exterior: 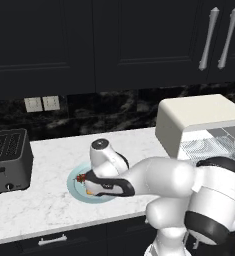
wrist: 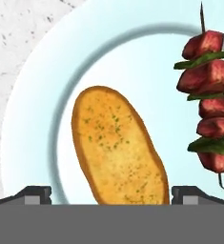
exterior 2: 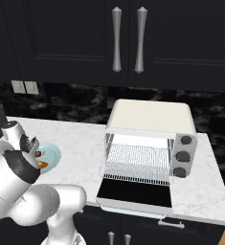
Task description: Pick up the kebab skewer and baguette bread, and place them inside the toaster oven. Close the toaster oven door and start by setting the timer.
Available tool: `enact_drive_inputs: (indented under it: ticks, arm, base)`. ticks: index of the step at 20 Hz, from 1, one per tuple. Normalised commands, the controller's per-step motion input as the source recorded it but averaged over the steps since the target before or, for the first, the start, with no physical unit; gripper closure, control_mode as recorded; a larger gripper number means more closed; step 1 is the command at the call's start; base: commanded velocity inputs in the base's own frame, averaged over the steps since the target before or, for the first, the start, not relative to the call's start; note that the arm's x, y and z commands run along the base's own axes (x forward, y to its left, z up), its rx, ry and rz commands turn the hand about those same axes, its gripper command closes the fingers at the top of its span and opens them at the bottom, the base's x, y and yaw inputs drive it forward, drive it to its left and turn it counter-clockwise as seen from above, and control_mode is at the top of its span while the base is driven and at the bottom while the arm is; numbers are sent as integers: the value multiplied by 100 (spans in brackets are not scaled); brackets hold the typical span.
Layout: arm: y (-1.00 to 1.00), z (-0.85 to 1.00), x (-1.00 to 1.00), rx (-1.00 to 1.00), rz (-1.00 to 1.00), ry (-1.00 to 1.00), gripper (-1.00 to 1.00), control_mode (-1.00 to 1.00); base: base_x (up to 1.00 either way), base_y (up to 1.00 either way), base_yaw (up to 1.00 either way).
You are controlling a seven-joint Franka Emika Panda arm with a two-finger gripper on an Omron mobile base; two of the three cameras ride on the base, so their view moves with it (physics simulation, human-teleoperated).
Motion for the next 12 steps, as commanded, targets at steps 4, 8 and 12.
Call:
enact_drive_inputs:
  ticks: [4, 8, 12]
  arm:
    - [17, -18, 15, 0, 0, 0, -100, -100]
    - [1, -18, 14, 0, 1, 0, -100, -100]
    - [0, -21, 7, 0, 2, 0, -100, -100]
  base:
    - [0, 0, 0]
    - [0, 0, 0]
    - [0, 0, 0]
